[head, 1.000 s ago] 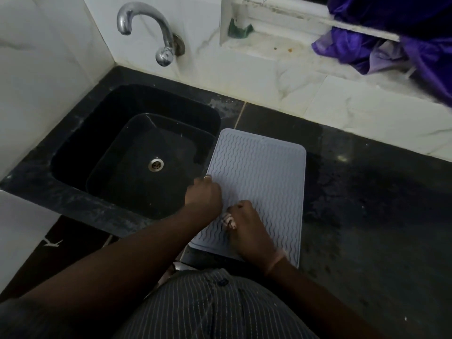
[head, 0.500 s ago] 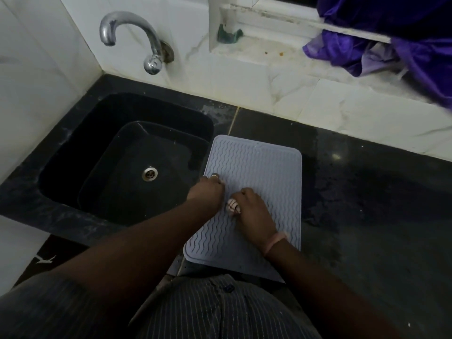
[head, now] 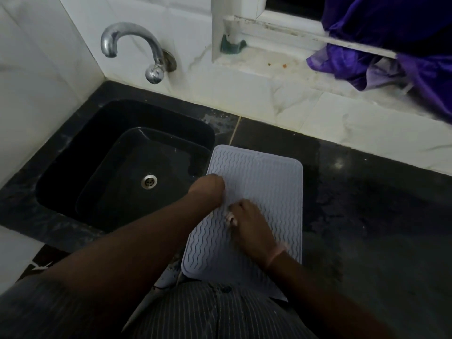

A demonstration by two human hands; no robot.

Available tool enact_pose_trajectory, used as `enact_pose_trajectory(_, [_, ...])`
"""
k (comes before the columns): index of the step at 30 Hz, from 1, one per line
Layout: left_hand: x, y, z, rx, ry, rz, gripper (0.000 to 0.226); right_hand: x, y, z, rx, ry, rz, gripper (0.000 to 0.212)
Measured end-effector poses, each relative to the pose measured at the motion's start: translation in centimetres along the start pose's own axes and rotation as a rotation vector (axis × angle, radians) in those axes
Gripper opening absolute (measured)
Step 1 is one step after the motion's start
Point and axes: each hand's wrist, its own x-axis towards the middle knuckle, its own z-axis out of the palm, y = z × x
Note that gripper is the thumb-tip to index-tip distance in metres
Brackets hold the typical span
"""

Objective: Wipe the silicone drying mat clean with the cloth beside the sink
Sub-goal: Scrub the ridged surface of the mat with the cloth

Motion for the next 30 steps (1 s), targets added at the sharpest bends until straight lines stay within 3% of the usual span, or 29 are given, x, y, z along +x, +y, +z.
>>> enact_pose_trajectory(3, [0.6,-0.5,-0.1,0.091,0.07,0.107,0.064,-3.7,-1.0,0.9,0.027,-0.04,-0.055,0.033])
enact_pose_trajectory(8, [1.3,-0.8,0.9,0.214,0.01,0.131,0.085,-3.9,0.3,1.6,0.048,-0.052,-0.04,0.04])
enact_pose_trajectory(13, [2.6,-0.6,1.6,0.235,0.096,0.17,0.088,1.0,2.3,-0.2,0.006,-0.026,-0.034,0.035])
enact_pose_trajectory(21, [3.3,-1.5,0.7,0.193,-0.077,0.262,0.095,9.4,4.3,-1.9,-0.099,0.032,0.137,0.037])
enact_pose_trajectory(26, [3.5,0.2,-0.5,0.101,-0.108,0.205,0.09,8.3,3.1,-1.6,-0.079,0.061,0.188,0.035])
enact_pose_trajectory(28, [3.7,0.4,-1.1,0.02,-0.034,0.162,0.081,6.2,2.6,-1.5,-0.04,0.019,0.159,0.034])
enact_pose_trajectory(30, [4.1,0.0,-1.1,0.022,0.049,0.165,0.091,3.6,2.1,-1.3,-0.015,-0.032,0.154,0.036])
